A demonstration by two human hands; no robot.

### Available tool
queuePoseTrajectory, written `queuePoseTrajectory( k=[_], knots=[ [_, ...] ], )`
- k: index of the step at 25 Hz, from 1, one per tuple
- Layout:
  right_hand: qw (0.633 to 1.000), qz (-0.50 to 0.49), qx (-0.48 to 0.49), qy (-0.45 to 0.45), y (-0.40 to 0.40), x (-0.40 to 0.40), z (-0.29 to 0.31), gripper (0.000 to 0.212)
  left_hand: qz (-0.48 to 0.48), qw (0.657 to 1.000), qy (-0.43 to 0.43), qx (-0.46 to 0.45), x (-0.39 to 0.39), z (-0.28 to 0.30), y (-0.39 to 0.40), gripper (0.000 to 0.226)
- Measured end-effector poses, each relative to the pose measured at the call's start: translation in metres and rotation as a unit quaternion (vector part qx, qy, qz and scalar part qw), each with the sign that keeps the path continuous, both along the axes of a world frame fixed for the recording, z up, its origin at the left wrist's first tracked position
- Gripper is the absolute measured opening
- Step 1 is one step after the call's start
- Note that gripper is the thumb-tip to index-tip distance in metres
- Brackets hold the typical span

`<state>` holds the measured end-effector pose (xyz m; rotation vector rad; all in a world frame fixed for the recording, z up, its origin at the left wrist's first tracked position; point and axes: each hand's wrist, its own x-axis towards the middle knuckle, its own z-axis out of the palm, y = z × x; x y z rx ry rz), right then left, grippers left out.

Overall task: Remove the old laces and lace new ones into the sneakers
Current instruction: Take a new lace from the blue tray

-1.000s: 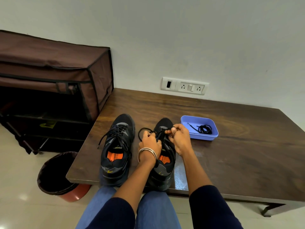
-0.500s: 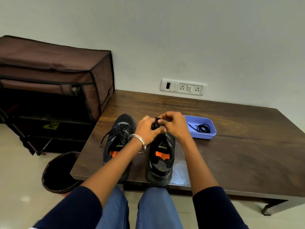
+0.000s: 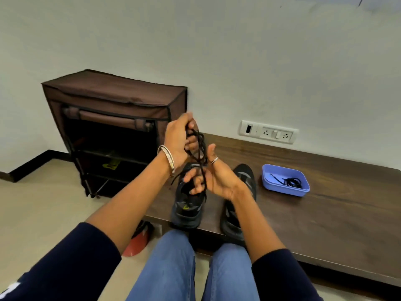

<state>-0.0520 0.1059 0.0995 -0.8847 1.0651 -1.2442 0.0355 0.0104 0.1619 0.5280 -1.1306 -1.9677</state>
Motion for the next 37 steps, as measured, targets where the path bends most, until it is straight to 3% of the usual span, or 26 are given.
queuePoseTrajectory(
  k=[4, 6, 8, 10, 11, 13, 14, 16, 17, 19, 21, 24, 26, 30, 34, 37],
  knots=[
    [0.993, -0.109, -0.035, 0.015, -0.022, 0.035, -0.007, 0.042, 0.281, 0.949, 0.085, 0.115, 0.045, -0.004, -0.032, 0.026],
    [0.97, -0.215, -0.039, -0.109, -0.047, 0.05, -0.014, 0.027, 0.346, 0.928, 0.081, 0.114, 0.064, -0.011, -0.045, 0.023],
    [0.931, -0.245, -0.021, -0.269, -0.075, 0.065, -0.018, 0.028, 0.336, 0.935, 0.06, 0.099, 0.068, -0.027, -0.053, 0.021],
    [0.926, -0.192, 0.005, -0.324, -0.104, 0.089, -0.028, 0.035, 0.285, 0.956, -0.07, 0.027, 0.071, -0.049, -0.066, 0.016],
    [0.934, -0.18, 0.025, -0.309, -0.114, 0.098, -0.033, 0.038, 0.25, 0.944, -0.206, -0.069, 0.076, -0.064, -0.077, 0.016],
    [0.95, -0.169, 0.085, -0.248, -0.14, 0.107, -0.042, 0.034, 0.151, 0.837, -0.471, -0.232, 0.091, -0.091, -0.102, 0.019],
    [0.951, -0.158, 0.131, -0.232, -0.166, 0.112, -0.056, 0.028, 0.123, 0.793, -0.535, -0.263, 0.105, -0.106, -0.123, 0.022],
    [0.951, -0.168, 0.189, -0.18, -0.188, 0.11, -0.072, 0.011, 0.029, 0.801, -0.526, -0.283, 0.13, -0.125, -0.143, 0.023],
    [0.947, -0.185, 0.206, -0.16, -0.199, 0.11, -0.08, 0.008, -0.02, 0.836, -0.491, -0.246, 0.143, -0.132, -0.149, 0.023],
    [0.937, -0.215, 0.241, -0.131, -0.234, 0.118, -0.104, 0.014, 0.03, 0.916, -0.392, -0.076, 0.162, -0.158, -0.171, 0.017],
    [0.928, -0.231, 0.272, -0.105, -0.267, 0.128, -0.136, 0.017, 0.116, 0.912, -0.387, 0.076, 0.172, -0.201, -0.192, 0.011],
    [0.918, -0.207, 0.336, -0.043, -0.297, 0.151, -0.178, 0.008, 0.13, 0.895, -0.357, 0.235, 0.174, -0.259, -0.205, 0.026],
    [0.911, -0.158, 0.381, -0.014, -0.302, 0.159, -0.194, 0.032, 0.17, 0.878, -0.333, 0.298, 0.172, -0.285, -0.209, 0.031],
    [0.902, -0.158, 0.402, -0.007, -0.3, 0.159, -0.207, 0.049, 0.182, 0.847, -0.405, 0.291, 0.173, -0.307, -0.203, 0.028],
    [0.915, -0.199, 0.347, -0.058, -0.289, 0.146, -0.189, 0.033, 0.214, 0.851, -0.385, 0.284, 0.163, -0.285, -0.193, 0.024],
    [0.937, -0.223, 0.253, -0.096, -0.269, 0.13, -0.137, 0.022, 0.273, 0.867, -0.362, 0.207, 0.147, -0.243, -0.186, 0.027]
  ],
)
